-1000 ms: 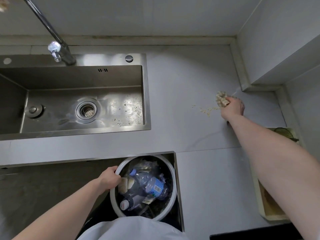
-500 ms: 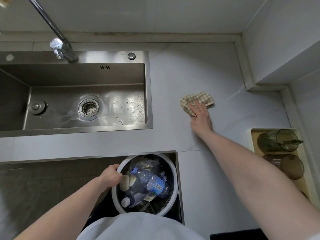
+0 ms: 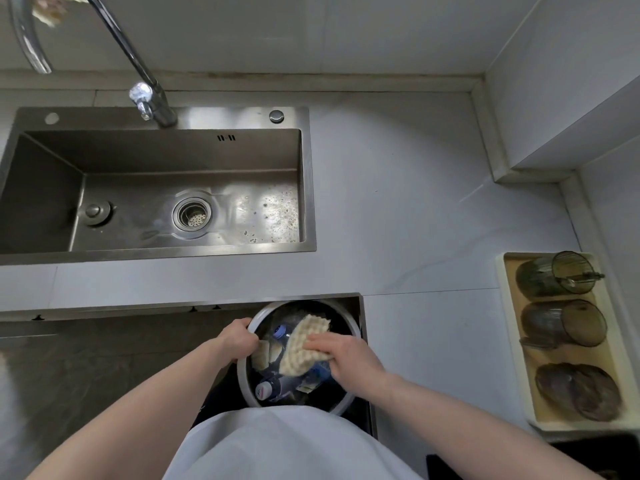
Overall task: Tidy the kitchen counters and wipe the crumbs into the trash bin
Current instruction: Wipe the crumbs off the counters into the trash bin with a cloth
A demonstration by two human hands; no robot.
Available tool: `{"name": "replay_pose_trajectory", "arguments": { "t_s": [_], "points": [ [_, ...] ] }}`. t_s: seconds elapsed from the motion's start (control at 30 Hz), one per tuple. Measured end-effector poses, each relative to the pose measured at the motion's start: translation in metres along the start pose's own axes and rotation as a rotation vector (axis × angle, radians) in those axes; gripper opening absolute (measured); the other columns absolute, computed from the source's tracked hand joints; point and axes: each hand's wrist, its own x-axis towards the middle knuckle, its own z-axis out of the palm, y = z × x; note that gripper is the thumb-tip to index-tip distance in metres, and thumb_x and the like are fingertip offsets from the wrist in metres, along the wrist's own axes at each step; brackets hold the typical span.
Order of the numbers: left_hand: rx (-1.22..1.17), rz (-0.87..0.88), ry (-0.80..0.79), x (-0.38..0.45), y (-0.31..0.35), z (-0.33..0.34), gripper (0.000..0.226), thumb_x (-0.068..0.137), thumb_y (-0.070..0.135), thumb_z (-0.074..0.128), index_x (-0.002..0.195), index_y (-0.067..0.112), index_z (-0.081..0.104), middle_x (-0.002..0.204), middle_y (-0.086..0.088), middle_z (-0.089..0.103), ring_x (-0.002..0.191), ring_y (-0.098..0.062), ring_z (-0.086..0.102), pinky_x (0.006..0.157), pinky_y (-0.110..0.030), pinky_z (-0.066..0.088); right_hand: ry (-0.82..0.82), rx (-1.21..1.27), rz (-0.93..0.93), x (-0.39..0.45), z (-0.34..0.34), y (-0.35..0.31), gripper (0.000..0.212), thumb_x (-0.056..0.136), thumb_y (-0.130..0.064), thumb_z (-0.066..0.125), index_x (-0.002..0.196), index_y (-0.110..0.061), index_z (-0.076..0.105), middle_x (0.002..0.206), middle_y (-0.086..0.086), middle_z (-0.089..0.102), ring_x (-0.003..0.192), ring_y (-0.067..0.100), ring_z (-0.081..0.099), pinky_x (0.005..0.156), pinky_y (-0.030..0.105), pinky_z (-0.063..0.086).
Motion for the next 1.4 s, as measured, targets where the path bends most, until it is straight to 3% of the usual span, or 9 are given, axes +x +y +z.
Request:
{"name": "replay_pose_trajectory", "arguments": {
  "t_s": [0.1,0.23,0.4,0.53,0.7,0.97,1.07,1.23,1.4],
  "points": [
    [-0.015,0.009,0.01,0.0,-0.001,0.001,0.032,0.08,0.009,0.062,0.108,0.024,0.068,0.098,-0.006,0.072,0.091,-0.024,0.068,0.08,-0.038,0.059,0.144,0.16,0.106,-0.006,-0.008,-0.007,0.06,0.086,0.004,0.05,0.129,-0.034,0.067,0.137,-0.018,0.061,0.128,0.004,0.054,0.112,0.018,0.038],
    [-0.026,0.013,0.0,0.001,-0.003,0.001,0.031,0.08,0.011,0.064,0.107,0.024,0.07,0.098,-0.004,0.073,0.091,-0.022,0.068,0.079,-0.035,0.058,0.423,0.292,0.165,0.009,-0.052,-0.001,0.052,0.087,0.001,0.057,0.121,-0.035,0.071,0.118,-0.022,0.07,0.109,0.0,0.064,0.098,0.018,0.05],
    [-0.008,0.017,-0.021,0.002,-0.004,-0.002,0.032,0.078,0.013,0.065,0.107,0.026,0.068,0.098,-0.003,0.073,0.092,-0.022,0.069,0.081,-0.037,0.061,0.757,0.352,0.255,0.053,-0.128,0.013,0.043,0.086,0.001,0.058,0.12,-0.021,0.073,0.115,-0.006,0.074,0.104,0.008,0.067,0.092,0.023,0.052],
    [-0.007,0.015,-0.035,-0.001,0.0,-0.003,0.032,0.079,0.008,0.062,0.108,0.024,0.067,0.099,-0.004,0.072,0.092,-0.022,0.068,0.076,-0.035,0.058,0.854,0.246,0.285,0.104,-0.181,0.044,0.045,0.087,-0.003,0.052,0.127,-0.016,0.069,0.128,0.003,0.07,0.119,0.02,0.063,0.104,0.032,0.049],
    [-0.009,0.015,-0.045,0.003,-0.003,-0.004,0.032,0.076,0.014,0.064,0.105,0.028,0.068,0.097,-0.001,0.074,0.091,-0.02,0.069,0.084,-0.038,0.06,0.926,0.109,0.343,0.166,-0.243,0.072,0.039,0.087,-0.009,0.05,0.12,-0.014,0.071,0.121,0.009,0.072,0.114,0.03,0.064,0.096,0.031,0.047],
    [-0.005,0.004,-0.082,0.013,-0.002,-0.007,0.029,0.078,0.017,0.065,0.106,0.026,0.066,0.097,0.002,0.073,0.091,-0.016,0.068,0.079,-0.032,0.055,0.894,0.209,0.452,0.242,-0.287,0.1,0.046,0.085,-0.02,0.048,0.123,-0.013,0.072,0.126,0.009,0.07,0.12,0.028,0.062,0.107,0.028,0.043],
    [0.011,-0.019,-0.088,0.018,-0.005,-0.007,0.031,0.077,0.018,0.064,0.105,0.029,0.066,0.096,0.004,0.074,0.09,-0.016,0.069,0.085,-0.034,0.058,0.745,0.104,0.483,0.267,-0.292,0.09,0.039,0.096,-0.019,0.055,0.134,-0.02,0.065,0.14,0.007,0.061,0.132,0.027,0.053,0.104,0.014,0.031],
    [-0.007,-0.02,-0.088,0.022,-0.007,-0.008,0.029,0.077,0.019,0.063,0.104,0.029,0.066,0.092,0.004,0.074,0.086,-0.015,0.071,0.079,-0.032,0.059,0.301,-0.257,0.341,0.305,-0.293,0.085,0.059,0.099,-0.017,0.048,0.156,-0.021,0.033,0.166,0.011,0.022,0.15,0.036,0.023,0.123,0.034,0.016],
    [-0.026,-0.021,-0.09,0.018,-0.005,-0.008,0.028,0.077,0.019,0.063,0.104,0.029,0.066,0.093,0.003,0.074,0.087,-0.016,0.07,0.076,-0.03,0.056,0.28,-0.366,0.366,0.285,-0.291,0.1,0.063,0.097,-0.018,0.049,0.155,-0.035,0.033,0.163,0.0,0.024,0.145,0.034,0.026,0.121,0.035,0.02]
  ]
}}
